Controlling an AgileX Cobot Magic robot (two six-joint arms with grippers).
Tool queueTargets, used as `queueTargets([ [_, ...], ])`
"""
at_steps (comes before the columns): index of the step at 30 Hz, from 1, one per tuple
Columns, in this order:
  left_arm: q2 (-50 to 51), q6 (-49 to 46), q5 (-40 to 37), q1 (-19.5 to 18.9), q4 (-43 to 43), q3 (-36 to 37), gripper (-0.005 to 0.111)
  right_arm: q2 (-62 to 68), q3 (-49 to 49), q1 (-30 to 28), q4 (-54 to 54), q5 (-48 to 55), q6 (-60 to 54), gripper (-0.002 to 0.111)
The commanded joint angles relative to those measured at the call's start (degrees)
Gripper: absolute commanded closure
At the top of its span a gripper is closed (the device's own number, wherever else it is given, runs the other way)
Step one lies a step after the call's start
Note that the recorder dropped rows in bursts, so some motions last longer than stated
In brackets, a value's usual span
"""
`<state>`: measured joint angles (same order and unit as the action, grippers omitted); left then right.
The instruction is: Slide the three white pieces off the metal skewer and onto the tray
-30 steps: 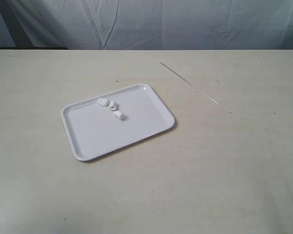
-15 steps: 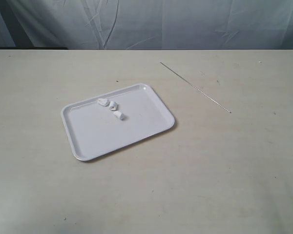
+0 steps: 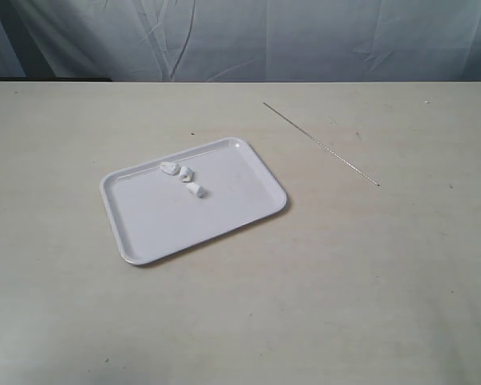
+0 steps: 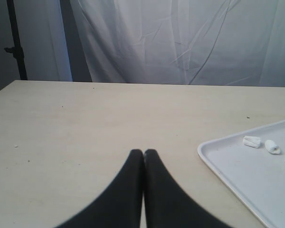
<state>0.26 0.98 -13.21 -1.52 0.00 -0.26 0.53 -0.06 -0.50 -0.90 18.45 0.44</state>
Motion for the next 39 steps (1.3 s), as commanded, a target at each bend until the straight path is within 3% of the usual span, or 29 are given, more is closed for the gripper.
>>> queueTargets([
  [1, -0.3, 0.1, -0.1, -0.1, -0.4, 0.3, 0.107, -0.4, 0.1, -0.4, 0.0, -0.3, -0.4, 0.069],
  [39, -0.3, 0.1, -0.1, -0.1, -0.4, 0.3, 0.107, -0.4, 0.1, -0.4, 1.7, -0.3, -0.4, 0.069],
])
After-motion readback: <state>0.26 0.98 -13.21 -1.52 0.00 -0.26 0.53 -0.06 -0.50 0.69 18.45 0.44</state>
